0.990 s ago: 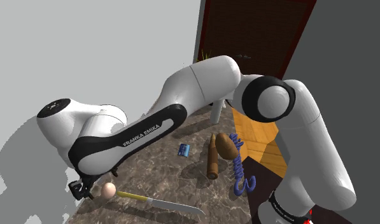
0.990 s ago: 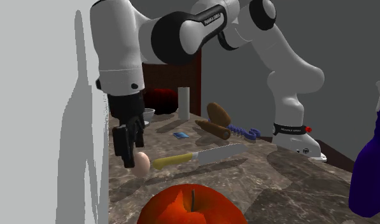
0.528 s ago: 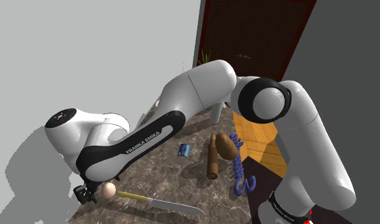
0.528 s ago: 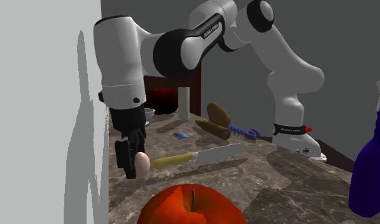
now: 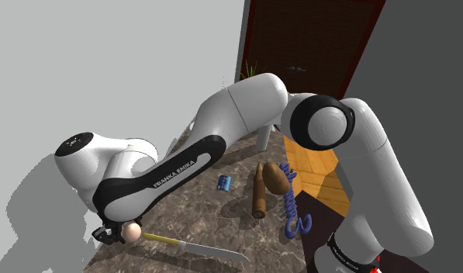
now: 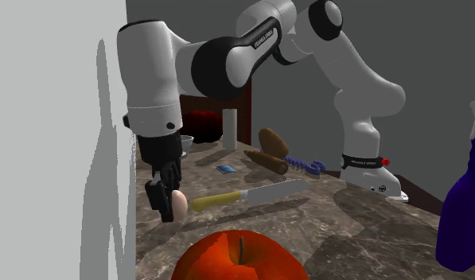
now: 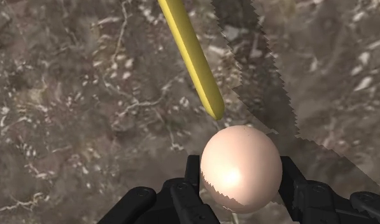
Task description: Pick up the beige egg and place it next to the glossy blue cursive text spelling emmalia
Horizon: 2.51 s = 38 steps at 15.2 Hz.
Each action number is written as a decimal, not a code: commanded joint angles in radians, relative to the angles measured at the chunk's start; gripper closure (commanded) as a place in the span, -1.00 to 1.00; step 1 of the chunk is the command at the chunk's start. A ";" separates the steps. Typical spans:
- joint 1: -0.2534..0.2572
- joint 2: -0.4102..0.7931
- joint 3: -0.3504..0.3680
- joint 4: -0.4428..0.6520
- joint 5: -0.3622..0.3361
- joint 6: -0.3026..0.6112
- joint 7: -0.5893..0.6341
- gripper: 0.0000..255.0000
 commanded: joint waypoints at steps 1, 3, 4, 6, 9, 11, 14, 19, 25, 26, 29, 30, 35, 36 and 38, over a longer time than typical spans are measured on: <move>0.000 0.000 0.000 0.000 0.000 0.000 0.000 1.00; 0.000 0.000 0.000 0.000 0.000 0.000 0.000 1.00; 0.000 0.000 0.000 0.000 0.000 0.000 0.000 1.00; 0.000 0.000 0.000 0.000 0.000 0.000 0.000 1.00; -0.002 -0.014 0.004 0.005 0.006 -0.018 -0.005 1.00; -0.004 -0.026 0.009 0.011 0.012 -0.036 -0.009 1.00; -0.006 -0.045 0.015 0.022 0.022 -0.064 -0.016 1.00; -0.008 -0.072 0.024 0.047 0.036 -0.112 -0.028 1.00; -0.008 -0.099 0.033 0.086 0.051 -0.175 -0.042 1.00; -0.007 -0.103 0.034 0.093 0.053 -0.185 -0.044 1.00; -0.005 -0.114 0.038 0.118 0.059 -0.219 -0.051 1.00; -0.004 -0.117 0.039 0.127 0.061 -0.230 -0.053 1.00; -0.061 -0.202 0.050 0.033 0.087 -0.214 -0.083 1.00; -0.089 -0.238 0.053 -0.022 0.099 -0.191 -0.097 1.00; -0.141 -0.307 0.056 -0.123 0.122 -0.150 -0.128 1.00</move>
